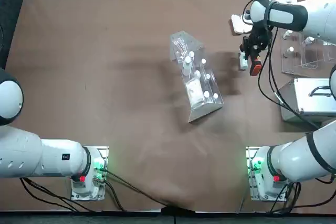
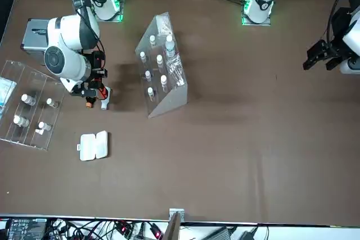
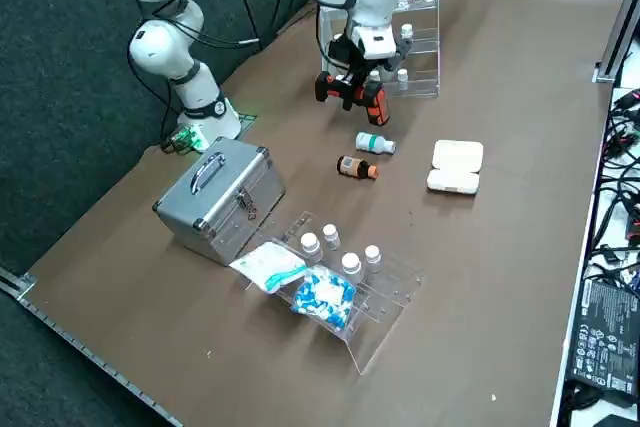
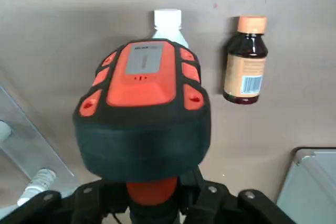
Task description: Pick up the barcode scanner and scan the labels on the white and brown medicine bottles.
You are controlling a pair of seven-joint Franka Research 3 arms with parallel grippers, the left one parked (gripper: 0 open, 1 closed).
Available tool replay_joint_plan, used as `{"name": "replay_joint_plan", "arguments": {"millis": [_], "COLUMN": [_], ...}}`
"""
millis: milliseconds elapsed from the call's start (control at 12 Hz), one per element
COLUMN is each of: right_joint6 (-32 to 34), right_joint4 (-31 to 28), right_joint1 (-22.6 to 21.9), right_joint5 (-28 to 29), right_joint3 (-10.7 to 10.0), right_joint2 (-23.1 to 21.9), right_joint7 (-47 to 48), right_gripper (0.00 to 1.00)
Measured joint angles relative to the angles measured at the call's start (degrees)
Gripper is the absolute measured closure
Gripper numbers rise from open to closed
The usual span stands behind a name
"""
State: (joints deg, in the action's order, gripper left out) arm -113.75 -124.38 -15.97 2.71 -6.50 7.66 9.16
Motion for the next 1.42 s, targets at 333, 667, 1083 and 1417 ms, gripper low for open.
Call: {"name": "replay_joint_plan", "arguments": {"millis": [333, 667, 1083, 1417], "right_joint6": [-0.03, -0.03, -0.03, -0.25], "right_joint4": [-1.50, -2.95, -3.56, -4.27], "right_joint1": [0.72, 0.73, 1.56, 1.70], "right_joint5": [0.00, 0.00, 0.00, 0.00], "right_joint3": [0.00, 0.01, 0.01, 0.01], "right_joint2": [-0.25, -0.79, -0.84, -0.84], "right_joint7": [-0.32, -0.34, -0.49, -0.51], "right_gripper": [0.57, 0.57, 0.57, 0.57]}}
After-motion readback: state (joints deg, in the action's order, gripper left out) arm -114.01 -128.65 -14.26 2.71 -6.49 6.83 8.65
